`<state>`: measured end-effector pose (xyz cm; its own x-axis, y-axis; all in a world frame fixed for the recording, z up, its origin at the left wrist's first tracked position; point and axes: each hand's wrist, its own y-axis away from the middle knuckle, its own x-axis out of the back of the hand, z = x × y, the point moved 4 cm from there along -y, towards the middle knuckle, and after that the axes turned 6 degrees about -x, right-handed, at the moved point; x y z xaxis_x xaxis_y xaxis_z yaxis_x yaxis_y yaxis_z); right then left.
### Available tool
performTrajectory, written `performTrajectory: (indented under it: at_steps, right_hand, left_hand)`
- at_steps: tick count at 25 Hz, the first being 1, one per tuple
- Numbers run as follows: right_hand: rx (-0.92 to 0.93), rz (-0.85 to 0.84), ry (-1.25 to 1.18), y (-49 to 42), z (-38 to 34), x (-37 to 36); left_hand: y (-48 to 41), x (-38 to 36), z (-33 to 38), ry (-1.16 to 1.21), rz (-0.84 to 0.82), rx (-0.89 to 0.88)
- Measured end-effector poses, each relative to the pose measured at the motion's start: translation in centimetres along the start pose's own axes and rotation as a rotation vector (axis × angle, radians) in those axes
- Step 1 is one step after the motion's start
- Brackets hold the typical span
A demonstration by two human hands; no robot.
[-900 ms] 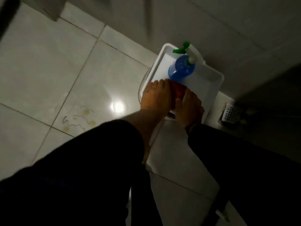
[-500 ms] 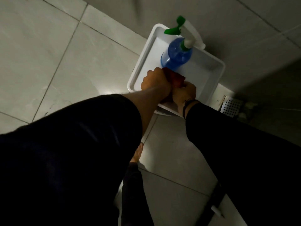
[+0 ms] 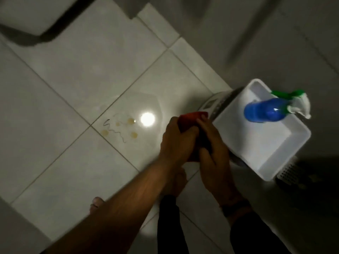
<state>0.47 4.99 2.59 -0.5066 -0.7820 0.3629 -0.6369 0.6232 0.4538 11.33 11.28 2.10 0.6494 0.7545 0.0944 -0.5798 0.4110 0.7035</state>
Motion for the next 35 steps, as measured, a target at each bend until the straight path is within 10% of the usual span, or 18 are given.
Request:
performTrajectory:
  at_steps: [3, 7, 13, 18, 27, 30, 35]
  right_hand:
    - [0.123, -0.327, 0.117, -1.7, -1.5, -8.3]
    - [0.128, -0.346, 0.133, -7.9, 0.9, -18.5]
    - [0.296, -0.054, 0.580, -19.0, 6.3, -33.0]
    - [0.669, -0.366, 1.199, -21.8, 13.2, -45.2]
    - [1.043, -0.360, 1.012, -16.2, 19.4, -54.2]
    - [0.989, -0.485, 1.134, -13.1, 22.9, -47.1]
    - [0.830, -0.184, 1.023, -16.8, 21.6, -49.2]
  left_hand:
    - [-1.8, 8.4, -2.6, 0.289, 0.007, 0.181]
    - [-6.9, 18.0, -8.7, 0.513, 0.043, 0.274]
    - [-15.0, 31.0, -31.4, -0.454, 0.407, 0.153]
    - [-18.8, 33.1, -44.6, -0.975, 0.596, -0.041]
    - [-19.8, 32.8, -47.4, -1.008, 0.776, -0.221]
    - [-19.6, 32.7, -47.5, -1.016, 0.758, -0.211]
    - [-20.0, 32.7, -48.0, -1.002, 0.774, -0.251]
